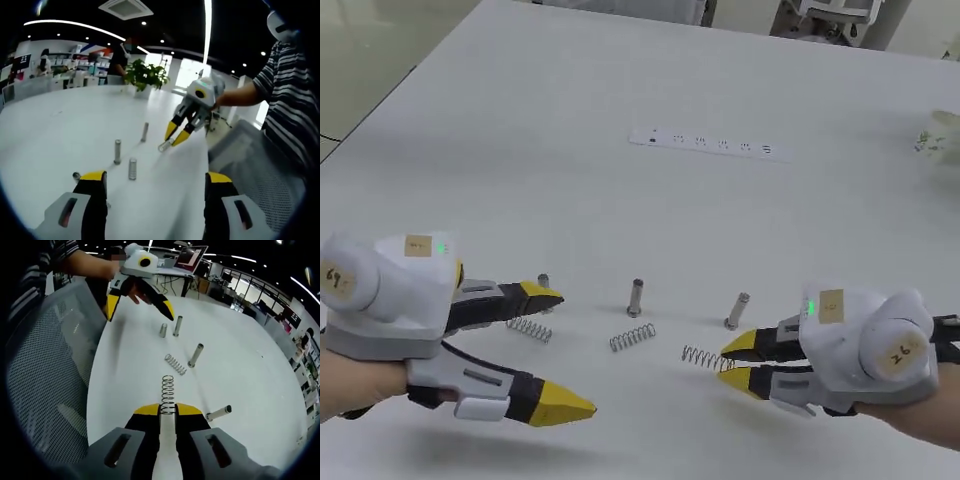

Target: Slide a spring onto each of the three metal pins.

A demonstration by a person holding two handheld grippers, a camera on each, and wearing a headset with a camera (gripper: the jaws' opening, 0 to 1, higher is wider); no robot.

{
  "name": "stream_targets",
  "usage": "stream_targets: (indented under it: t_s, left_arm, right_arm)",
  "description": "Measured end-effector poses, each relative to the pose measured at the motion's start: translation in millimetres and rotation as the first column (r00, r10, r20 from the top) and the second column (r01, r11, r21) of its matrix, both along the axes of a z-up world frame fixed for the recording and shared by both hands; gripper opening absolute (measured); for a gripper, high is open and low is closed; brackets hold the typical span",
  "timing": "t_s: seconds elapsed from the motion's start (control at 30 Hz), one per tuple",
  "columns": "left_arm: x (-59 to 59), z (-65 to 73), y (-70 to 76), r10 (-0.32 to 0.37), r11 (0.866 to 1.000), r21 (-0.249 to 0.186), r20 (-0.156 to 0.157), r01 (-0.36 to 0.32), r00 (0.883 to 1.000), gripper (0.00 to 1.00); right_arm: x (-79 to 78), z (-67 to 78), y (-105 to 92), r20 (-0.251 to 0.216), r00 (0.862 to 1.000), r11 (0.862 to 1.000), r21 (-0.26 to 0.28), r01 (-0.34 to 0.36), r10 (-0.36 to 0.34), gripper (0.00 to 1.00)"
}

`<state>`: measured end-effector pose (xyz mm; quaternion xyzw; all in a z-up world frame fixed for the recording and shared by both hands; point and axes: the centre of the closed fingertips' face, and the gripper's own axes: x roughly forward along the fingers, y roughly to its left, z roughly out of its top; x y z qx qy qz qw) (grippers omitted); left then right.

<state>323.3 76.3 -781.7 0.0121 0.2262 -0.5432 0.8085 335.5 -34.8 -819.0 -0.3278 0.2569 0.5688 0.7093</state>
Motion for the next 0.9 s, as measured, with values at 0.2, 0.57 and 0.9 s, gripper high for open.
stream_targets:
  t_s: [0.2,0.57,0.9]
  left_arm:
    - [2.0,-0.4,-17.5,-0.037,0.999,-0.015,-0.004,0.037,0.999,0.7]
    - [7.6,2.1,-43.9,-0.104,0.994,-0.028,0.02,0.104,0.994,0.56]
    - [6.2,8.3,-59.1,-0.129,0.989,-0.06,0.05,0.132,0.99,0.38]
  right_arm:
    - [-2.9,4.7,4.5,0.01,1.0,1.0,0.007,-0.029,0.029,0.08]
    - [-11.1,15.1,15.0,0.025,0.996,0.995,0.037,-0.087,0.087,0.08]
    - [-16.2,29.4,26.8,0.037,0.991,0.989,0.071,-0.128,0.126,0.08]
